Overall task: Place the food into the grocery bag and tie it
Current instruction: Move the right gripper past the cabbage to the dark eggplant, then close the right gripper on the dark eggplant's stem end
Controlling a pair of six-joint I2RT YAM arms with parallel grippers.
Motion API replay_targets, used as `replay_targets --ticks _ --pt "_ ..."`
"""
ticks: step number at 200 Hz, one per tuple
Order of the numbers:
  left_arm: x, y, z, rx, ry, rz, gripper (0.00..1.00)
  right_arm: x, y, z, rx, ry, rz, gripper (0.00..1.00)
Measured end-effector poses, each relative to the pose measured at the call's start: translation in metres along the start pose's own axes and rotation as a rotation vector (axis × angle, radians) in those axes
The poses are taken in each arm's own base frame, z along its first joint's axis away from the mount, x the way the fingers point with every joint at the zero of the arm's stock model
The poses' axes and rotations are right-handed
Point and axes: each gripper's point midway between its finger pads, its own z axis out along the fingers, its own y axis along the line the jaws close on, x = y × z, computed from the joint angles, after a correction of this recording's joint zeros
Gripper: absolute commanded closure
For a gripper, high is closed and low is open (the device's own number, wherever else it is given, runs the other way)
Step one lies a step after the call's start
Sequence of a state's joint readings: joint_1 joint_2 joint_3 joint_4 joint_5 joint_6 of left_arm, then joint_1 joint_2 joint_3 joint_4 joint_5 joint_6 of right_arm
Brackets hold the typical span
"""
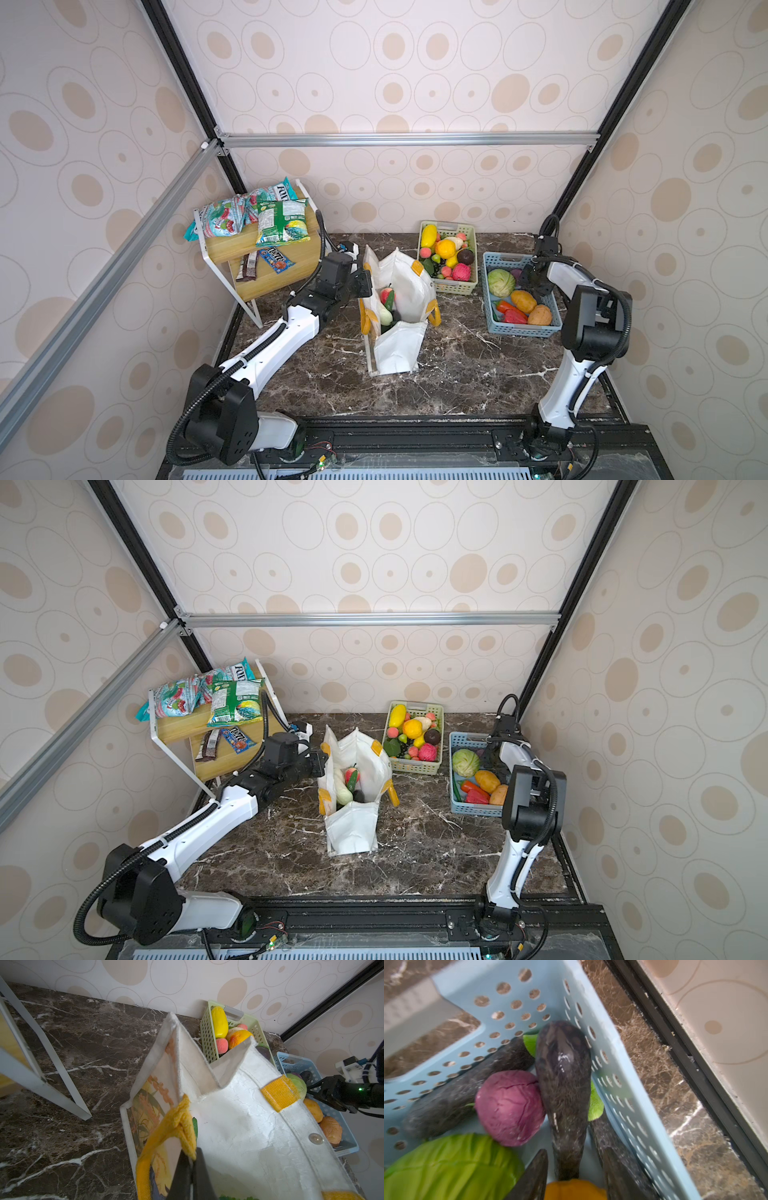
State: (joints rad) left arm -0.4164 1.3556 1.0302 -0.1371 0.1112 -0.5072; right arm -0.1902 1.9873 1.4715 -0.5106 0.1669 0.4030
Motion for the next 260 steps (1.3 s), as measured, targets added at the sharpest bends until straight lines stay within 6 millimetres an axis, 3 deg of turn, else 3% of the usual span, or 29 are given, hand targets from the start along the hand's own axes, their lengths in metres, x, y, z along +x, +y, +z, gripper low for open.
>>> replay_targets --ticks 39,137,185,231,260 --pt "0.000 0.000 0.000 -0.001 0.001 0.000 1.00 0.006 -0.003 0.015 0.027 0.016 0.011 0.52" --pt "0.001 0.002 0.000 -0.004 0.004 0.005 1.00 -0.003 0.015 0.023 -0.038 0.045 -0.004 0.39" --pt "0.001 0.003 -0.001 -0.006 0.004 0.004 1.00 0.007 0.020 0.026 -0.075 0.084 -0.033 0.67" --pt "0.000 0.003 -0.003 -0.004 0.000 0.004 1.00 0.009 0.021 0.028 -0.090 0.078 -0.047 0.72" --pt "0.000 0.004 -0.004 -0.006 -0.001 0.003 1.00 0.010 0.020 0.019 -0.101 0.063 -0.055 0.73"
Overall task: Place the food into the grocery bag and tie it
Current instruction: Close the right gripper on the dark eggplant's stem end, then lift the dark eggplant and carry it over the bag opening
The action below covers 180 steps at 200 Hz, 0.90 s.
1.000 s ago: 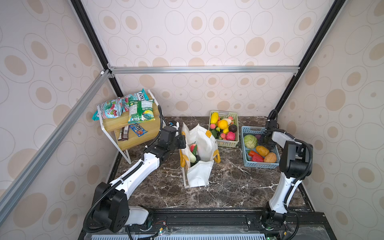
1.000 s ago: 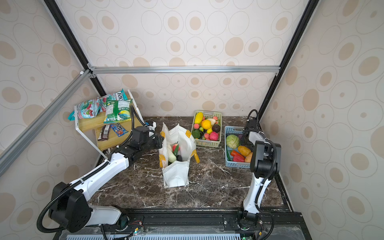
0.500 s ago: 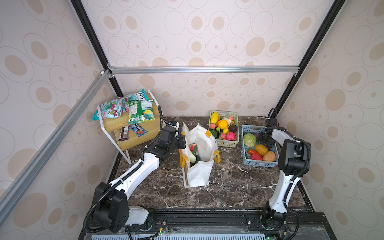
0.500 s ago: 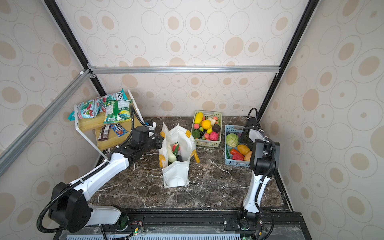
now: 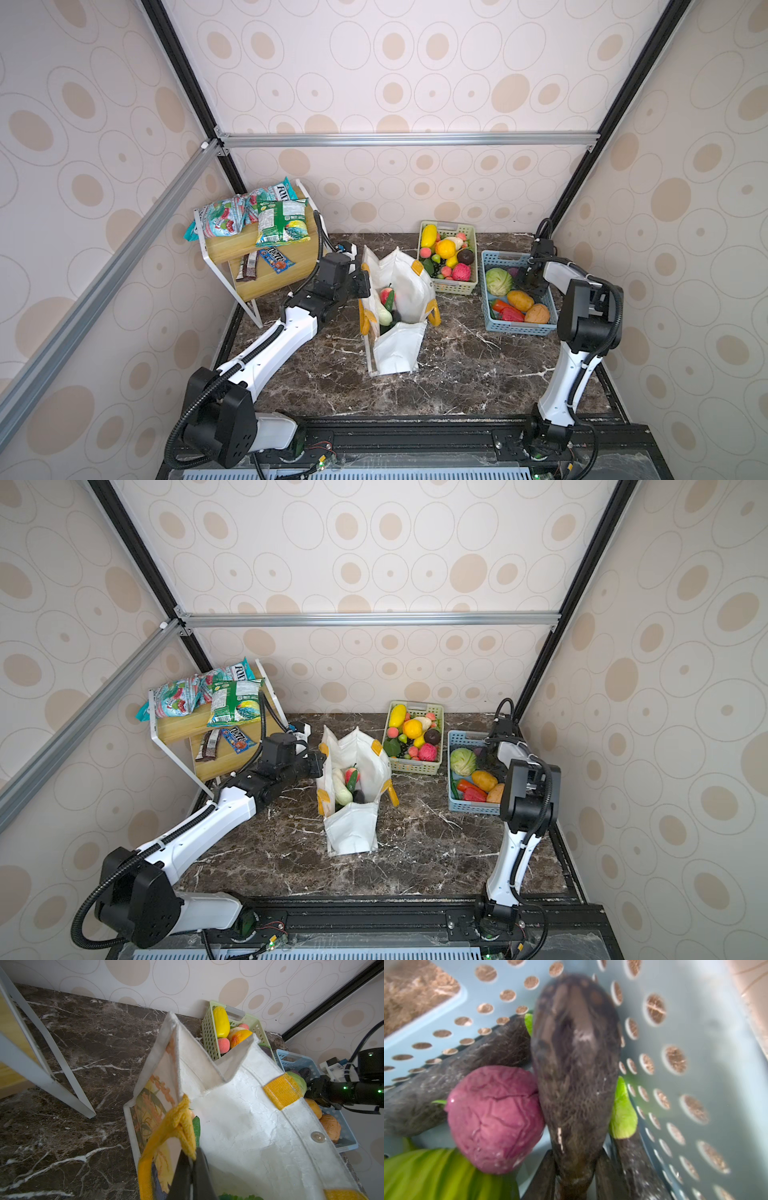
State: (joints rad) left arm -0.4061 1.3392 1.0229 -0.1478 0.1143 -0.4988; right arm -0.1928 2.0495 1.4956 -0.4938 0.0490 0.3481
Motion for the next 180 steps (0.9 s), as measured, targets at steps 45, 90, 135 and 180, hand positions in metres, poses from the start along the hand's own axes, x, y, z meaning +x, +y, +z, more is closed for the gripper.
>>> replay_targets --ticks 45,90,135,180 --pt "0.000 0.000 0.000 0.004 0.001 0.000 1.00 -0.013 0.003 -0.040 -0.027 -0.075 -0.017 0.73" --pt "0.001 -0.002 0.000 0.013 0.005 -0.001 1.00 -0.025 0.006 -0.064 -0.047 -0.135 -0.031 0.74" --pt "0.001 -0.002 0.000 0.016 0.006 -0.001 1.00 -0.016 0.008 -0.061 -0.070 -0.118 -0.035 0.73" --pt "0.002 -0.003 -0.001 0.022 0.007 -0.001 1.00 -0.026 0.020 -0.098 -0.146 -0.180 -0.029 0.71"
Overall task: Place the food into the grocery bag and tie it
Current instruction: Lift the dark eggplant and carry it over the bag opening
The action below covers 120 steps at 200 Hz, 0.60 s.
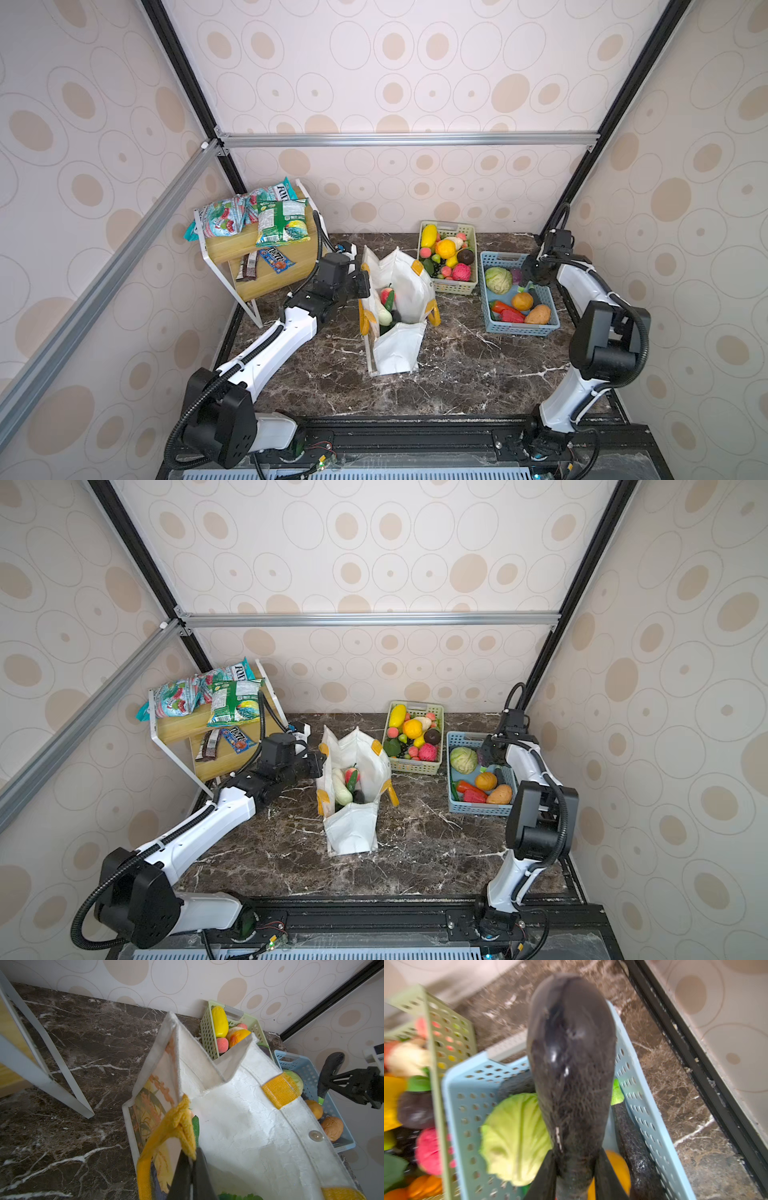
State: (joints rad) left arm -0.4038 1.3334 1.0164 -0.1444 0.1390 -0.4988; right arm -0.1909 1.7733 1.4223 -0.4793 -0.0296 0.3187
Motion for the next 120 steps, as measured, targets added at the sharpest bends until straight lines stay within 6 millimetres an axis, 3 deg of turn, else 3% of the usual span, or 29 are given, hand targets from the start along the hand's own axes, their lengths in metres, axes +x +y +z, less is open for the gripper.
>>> replay_targets --ticks 34,72,120 --pt "-0.001 -0.003 -0.004 0.014 -0.005 0.000 1.00 -0.005 0.014 -0.028 -0.073 -0.040 0.011 0.70" --pt "-0.001 -0.006 -0.007 0.030 -0.006 0.001 1.00 0.003 0.036 -0.044 -0.155 -0.036 0.008 0.69" --pt "-0.002 -0.009 -0.012 0.046 -0.010 0.002 1.00 0.017 0.085 -0.073 -0.268 -0.044 -0.054 0.68"
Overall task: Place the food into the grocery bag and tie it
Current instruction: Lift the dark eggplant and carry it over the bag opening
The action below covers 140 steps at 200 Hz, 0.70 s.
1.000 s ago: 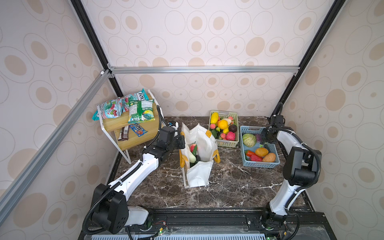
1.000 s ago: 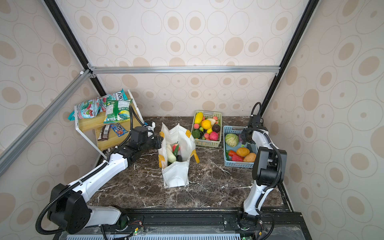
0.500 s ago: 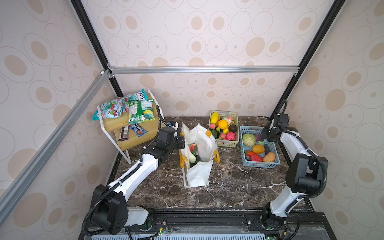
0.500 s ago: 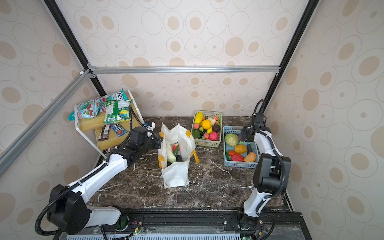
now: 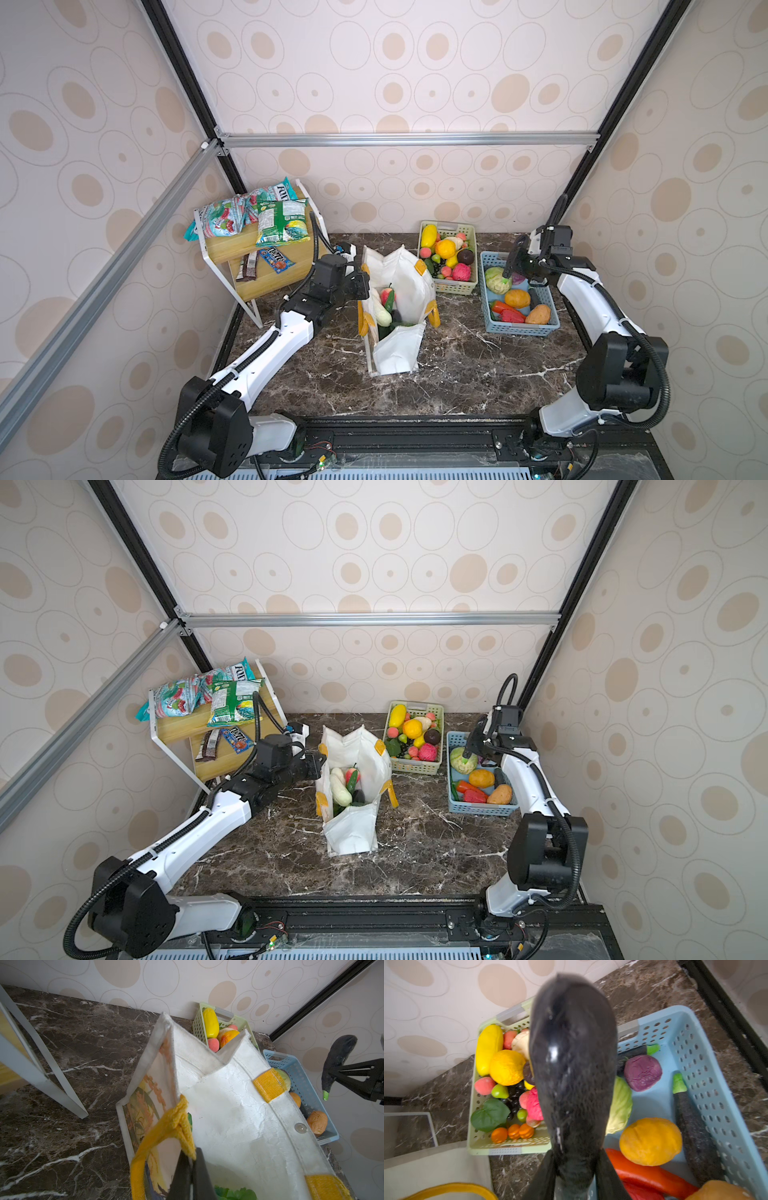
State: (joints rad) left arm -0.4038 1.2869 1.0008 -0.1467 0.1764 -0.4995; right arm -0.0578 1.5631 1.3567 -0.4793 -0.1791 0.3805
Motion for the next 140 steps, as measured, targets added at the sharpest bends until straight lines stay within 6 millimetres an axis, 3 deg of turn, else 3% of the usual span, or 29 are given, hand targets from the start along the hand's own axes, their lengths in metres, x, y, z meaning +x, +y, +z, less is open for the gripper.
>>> replay_targets --ticks 72,140 --pt "0.002 -0.002 -0.005 0.011 0.001 0.001 1.00 0.016 0.072 -0.030 -0.151 -0.015 -0.081 0.68" --pt "0.002 -0.003 -0.005 0.016 0.004 0.001 1.00 0.054 0.144 -0.049 -0.295 0.025 -0.176 0.67"
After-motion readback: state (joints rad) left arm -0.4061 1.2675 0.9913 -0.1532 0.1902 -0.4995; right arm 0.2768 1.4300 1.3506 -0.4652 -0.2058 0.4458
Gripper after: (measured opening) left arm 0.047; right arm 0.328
